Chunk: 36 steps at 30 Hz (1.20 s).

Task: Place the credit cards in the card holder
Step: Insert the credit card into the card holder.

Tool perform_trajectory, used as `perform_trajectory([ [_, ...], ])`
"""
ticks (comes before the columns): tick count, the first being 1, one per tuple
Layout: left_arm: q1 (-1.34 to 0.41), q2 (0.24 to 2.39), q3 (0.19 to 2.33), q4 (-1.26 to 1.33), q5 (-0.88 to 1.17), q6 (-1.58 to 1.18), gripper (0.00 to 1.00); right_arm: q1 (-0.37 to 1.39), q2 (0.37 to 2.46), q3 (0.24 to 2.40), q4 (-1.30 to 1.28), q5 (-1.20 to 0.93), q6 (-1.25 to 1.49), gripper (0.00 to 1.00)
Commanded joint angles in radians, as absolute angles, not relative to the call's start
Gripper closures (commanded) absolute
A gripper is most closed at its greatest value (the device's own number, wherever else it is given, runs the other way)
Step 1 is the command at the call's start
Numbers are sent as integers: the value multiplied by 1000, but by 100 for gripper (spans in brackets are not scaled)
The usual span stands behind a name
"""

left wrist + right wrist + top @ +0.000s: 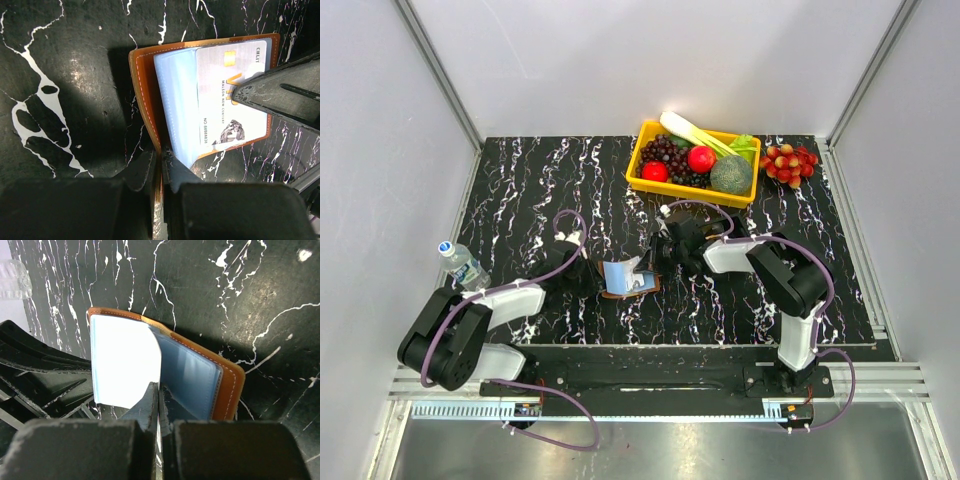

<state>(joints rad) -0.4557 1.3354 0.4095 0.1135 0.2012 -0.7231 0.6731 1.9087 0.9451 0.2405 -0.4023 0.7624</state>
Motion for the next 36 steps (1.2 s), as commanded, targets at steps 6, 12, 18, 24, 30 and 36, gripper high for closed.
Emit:
perform_trajectory([
  [6,-463,1393,402,8,167,-676,100,701,1948,908,218,-271,709,100],
  [12,-463,1402,402,17,173,-680,100,753,1991,882,287,-250,748,100],
  [18,-462,1388,397,11,166,-683,100,755,1982,857,324,-253,761,100],
  [24,-463,1379,391,6,149,-693,100,753,1959,850,264,-322,770,100],
  [30,-463,1368,385,2,132,-709,100,753,1911,844,169,-313,761,100],
  [36,-463,1359,380,2,120,-716,100,755,1896,842,140,-339,745,100],
])
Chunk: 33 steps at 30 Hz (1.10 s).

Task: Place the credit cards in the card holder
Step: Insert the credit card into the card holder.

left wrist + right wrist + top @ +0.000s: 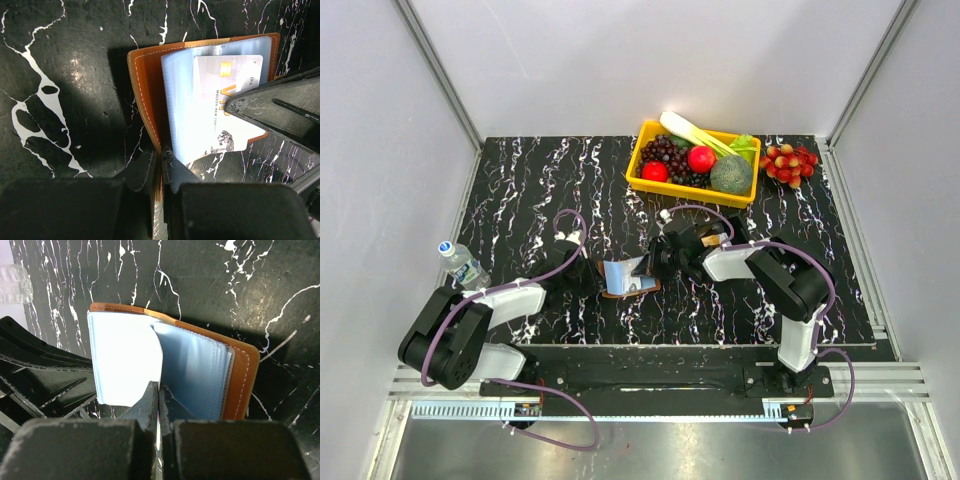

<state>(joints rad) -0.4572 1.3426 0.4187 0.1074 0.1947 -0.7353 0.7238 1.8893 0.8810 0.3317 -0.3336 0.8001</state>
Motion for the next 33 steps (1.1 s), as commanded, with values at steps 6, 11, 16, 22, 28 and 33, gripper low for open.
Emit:
perform_trajectory([
  [6,-463,1364,383,2,124,-715,100,753,1936,874,133,-403,730,100],
  [11,-462,1368,384,3,124,-713,100,752,1959,881,153,-488,721,100],
  [16,-462,1367,383,8,121,-716,100,738,1957,885,138,-514,706,100],
  [22,-462,1373,387,11,129,-713,100,738,2013,920,141,-532,715,100],
  [28,-463,1371,387,6,135,-712,100,739,2025,946,89,-482,726,92],
  [33,-463,1365,382,2,130,-713,100,738,1971,936,25,-410,719,82],
])
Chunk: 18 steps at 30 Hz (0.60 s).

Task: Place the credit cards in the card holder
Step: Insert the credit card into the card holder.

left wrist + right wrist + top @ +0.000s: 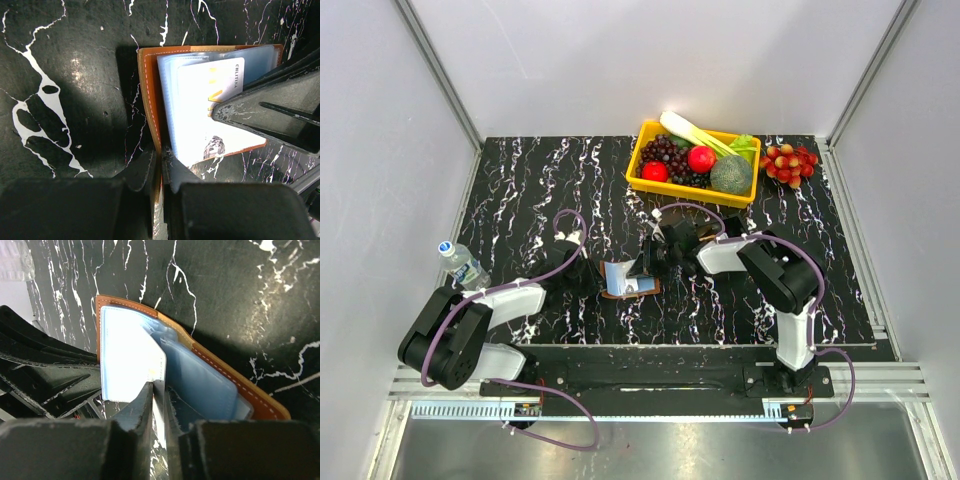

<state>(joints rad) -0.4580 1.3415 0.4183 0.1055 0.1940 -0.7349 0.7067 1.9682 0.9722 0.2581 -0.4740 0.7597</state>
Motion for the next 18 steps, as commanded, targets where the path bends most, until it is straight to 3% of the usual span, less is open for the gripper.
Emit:
perform_trajectory([
  [1,-463,1365,380,2,130,-713,100,738,1957,934,14,-390,718,78],
  [11,-463,1370,382,2,133,-709,100,736,1890,933,-51,-315,718,68],
  [18,-463,1370,380,5,137,-707,100,736,1870,933,-45,-324,716,81],
])
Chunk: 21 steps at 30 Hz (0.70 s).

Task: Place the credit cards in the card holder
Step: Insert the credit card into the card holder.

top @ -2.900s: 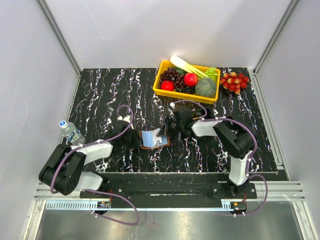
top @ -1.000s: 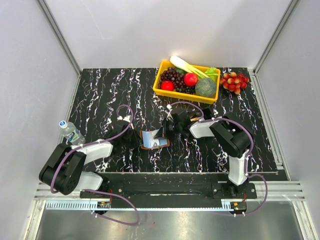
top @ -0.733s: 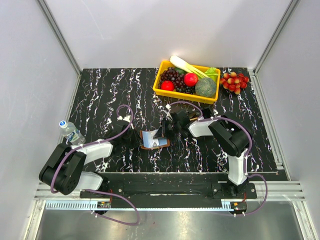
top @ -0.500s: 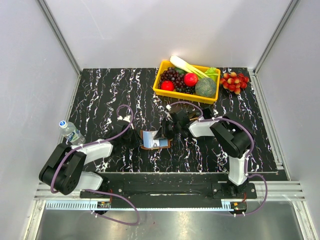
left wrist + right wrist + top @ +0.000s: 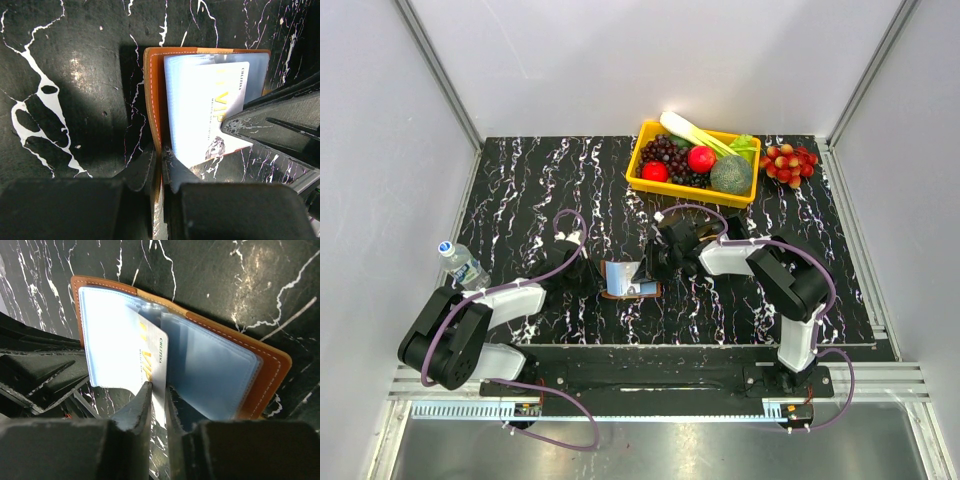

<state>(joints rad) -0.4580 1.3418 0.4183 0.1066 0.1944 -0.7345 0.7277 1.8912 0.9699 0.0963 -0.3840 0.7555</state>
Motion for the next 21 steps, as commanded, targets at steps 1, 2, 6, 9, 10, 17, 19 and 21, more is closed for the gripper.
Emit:
perform_trajectory([
  [1,-463,1367,379,5,137,-707,100,738,1865,933,-44,-322,716,87],
  [2,-462,1365,377,6,135,-707,100,736,1862,934,-44,-325,715,92],
  [6,-463,1367,377,12,140,-707,100,739,1887,942,-9,-389,719,96],
  [9,-463,1368,377,17,143,-707,100,749,1934,954,51,-434,747,96],
  [10,-463,1370,376,18,144,-707,100,752,1948,962,54,-445,750,96],
  [17,-463,1373,368,26,146,-712,100,769,2013,1017,54,-494,758,95],
  [19,-463,1371,367,26,146,-713,100,769,1993,1006,52,-465,756,93],
  [21,-463,1368,368,25,143,-713,100,765,1980,1012,26,-448,741,87],
])
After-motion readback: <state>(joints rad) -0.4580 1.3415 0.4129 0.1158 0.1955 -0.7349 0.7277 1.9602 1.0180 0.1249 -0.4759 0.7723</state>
